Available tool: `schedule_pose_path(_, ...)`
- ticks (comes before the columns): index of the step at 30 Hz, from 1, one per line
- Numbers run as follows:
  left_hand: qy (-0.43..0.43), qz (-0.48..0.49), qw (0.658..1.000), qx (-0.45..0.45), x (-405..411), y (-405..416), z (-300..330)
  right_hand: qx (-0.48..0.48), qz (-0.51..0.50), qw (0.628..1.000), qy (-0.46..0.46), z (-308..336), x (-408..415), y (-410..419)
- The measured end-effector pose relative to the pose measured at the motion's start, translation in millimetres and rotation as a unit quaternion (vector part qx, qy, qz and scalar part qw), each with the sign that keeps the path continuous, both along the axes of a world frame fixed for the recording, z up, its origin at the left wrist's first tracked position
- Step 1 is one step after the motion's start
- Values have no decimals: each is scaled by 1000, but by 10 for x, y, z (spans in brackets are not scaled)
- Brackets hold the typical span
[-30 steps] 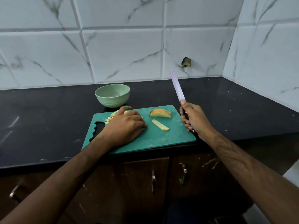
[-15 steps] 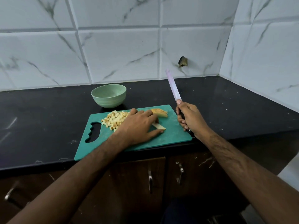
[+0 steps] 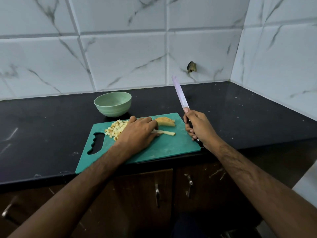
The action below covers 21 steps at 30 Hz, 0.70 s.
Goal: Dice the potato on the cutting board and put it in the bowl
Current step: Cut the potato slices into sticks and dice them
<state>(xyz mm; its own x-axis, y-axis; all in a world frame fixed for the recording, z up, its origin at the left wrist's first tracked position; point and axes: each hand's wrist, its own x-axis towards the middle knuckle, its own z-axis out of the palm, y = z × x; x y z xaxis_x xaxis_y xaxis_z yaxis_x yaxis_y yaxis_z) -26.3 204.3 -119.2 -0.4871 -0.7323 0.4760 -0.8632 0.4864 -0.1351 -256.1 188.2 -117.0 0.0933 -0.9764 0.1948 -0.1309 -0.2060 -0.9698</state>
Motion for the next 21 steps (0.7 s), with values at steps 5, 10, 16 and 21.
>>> schedule_pose_path(5, 37, 15, 997, 60, 52, 11, 56, -1, 1, 1000, 2, 0, 5, 2)
schedule_pose_path(10, 58, 7, 992, 114, 29, 6, 80, -3, -2, 1000, 7, 6, 10, 6)
schedule_pose_path(16, 118, -7, 978, 174, 32, 58, 96, -4, -6, 1000, 11, 6, 9, 6)
schedule_pose_path(21, 32, -18, 995, 93, 25, 113, 71, -6, -10, 1000, 19, 3, 13, 13)
